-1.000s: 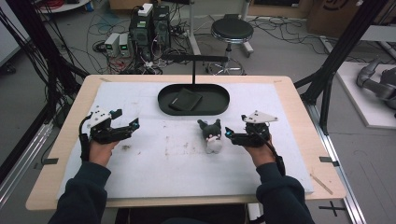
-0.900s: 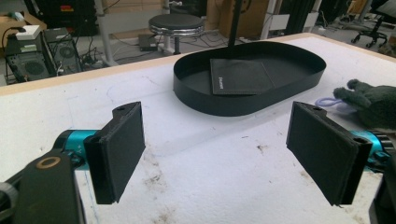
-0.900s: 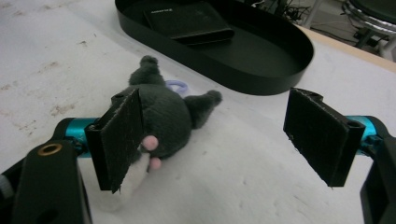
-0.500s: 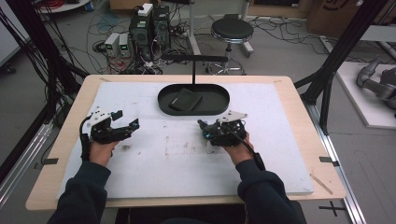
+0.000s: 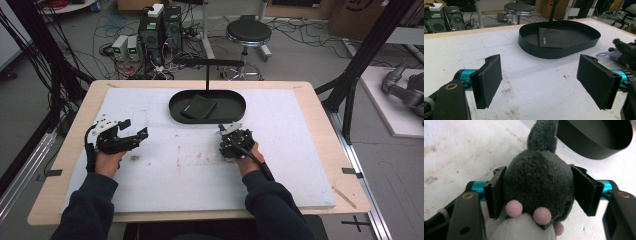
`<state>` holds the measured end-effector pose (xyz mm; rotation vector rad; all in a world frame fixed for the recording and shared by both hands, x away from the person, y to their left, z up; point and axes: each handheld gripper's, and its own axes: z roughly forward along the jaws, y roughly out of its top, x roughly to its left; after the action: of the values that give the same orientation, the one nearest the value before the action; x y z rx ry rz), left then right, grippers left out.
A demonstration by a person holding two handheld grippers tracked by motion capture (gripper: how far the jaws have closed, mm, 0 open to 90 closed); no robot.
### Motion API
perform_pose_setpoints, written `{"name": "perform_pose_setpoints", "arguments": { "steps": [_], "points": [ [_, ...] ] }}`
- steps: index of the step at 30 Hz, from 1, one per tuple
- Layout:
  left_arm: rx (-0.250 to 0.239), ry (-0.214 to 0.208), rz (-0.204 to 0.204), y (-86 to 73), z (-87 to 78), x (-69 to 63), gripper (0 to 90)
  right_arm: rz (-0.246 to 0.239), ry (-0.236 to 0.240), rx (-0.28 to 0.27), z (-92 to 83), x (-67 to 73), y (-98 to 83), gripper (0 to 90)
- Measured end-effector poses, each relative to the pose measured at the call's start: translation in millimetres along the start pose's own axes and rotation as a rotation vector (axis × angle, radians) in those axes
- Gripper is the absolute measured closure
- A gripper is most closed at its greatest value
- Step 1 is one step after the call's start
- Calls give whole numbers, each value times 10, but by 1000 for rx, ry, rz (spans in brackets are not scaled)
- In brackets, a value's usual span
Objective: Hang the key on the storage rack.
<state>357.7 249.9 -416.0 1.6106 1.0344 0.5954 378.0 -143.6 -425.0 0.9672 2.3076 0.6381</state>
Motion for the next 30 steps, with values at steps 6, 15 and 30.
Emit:
{"name": "perform_pose_setpoints", "arguments": {
  "steps": [6, 15, 30],
  "points": [
    [4, 3, -4, -4, 0, 13, 206, 32, 91, -23, -38, -154, -36, 389],
    [9, -4, -26, -17, 2, 41, 213, 7, 170, -80, -274, -431, 52, 389],
    [-9, -10, -23, -12, 0, 40, 213, 47, 67, -195, -630, -1057, 544, 389]
  ]
}}
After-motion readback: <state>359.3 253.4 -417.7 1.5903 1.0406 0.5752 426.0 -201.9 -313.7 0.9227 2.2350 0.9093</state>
